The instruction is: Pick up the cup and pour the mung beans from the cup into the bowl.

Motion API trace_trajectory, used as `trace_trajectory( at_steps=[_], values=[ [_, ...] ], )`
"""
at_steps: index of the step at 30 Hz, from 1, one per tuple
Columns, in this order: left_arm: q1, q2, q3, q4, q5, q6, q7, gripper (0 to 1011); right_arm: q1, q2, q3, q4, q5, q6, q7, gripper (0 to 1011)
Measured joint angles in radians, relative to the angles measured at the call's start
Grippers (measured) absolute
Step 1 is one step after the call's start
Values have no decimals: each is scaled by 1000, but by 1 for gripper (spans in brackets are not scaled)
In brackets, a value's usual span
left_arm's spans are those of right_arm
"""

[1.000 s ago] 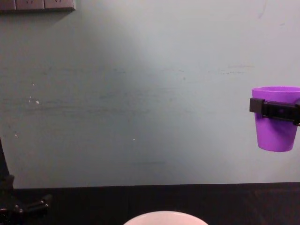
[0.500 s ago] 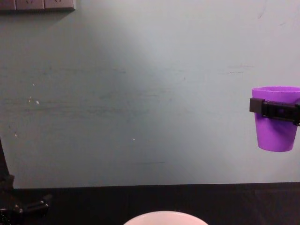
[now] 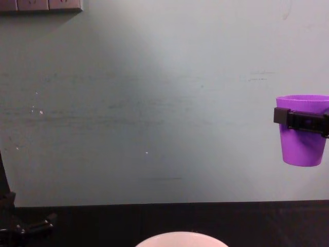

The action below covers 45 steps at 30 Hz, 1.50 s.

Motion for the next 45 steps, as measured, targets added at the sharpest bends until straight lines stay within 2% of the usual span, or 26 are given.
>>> trace_trajectory(
  at_steps=[16, 19, 25, 35, 39, 45],
  values=[
    [0, 0, 0, 0, 0, 0, 0, 1000, 0, 0, 0, 0, 0, 0, 0, 746],
    [0, 0, 0, 0, 0, 0, 0, 1000, 11, 0, -5, 13, 1, -12, 4, 746],
    [0, 0, 0, 0, 0, 0, 0, 1000, 62, -15, -39, 55, -23, -30, 10, 746],
    [0, 0, 0, 0, 0, 0, 0, 1000, 173, -78, -124, 187, -119, -83, 15, 746],
    [0, 0, 0, 0, 0, 0, 0, 1000, 206, -99, -153, 242, -172, -120, 16, 746],
    [0, 0, 0, 0, 0, 0, 0, 1000, 251, -123, -202, 329, -282, -191, 22, 746]
  ],
)
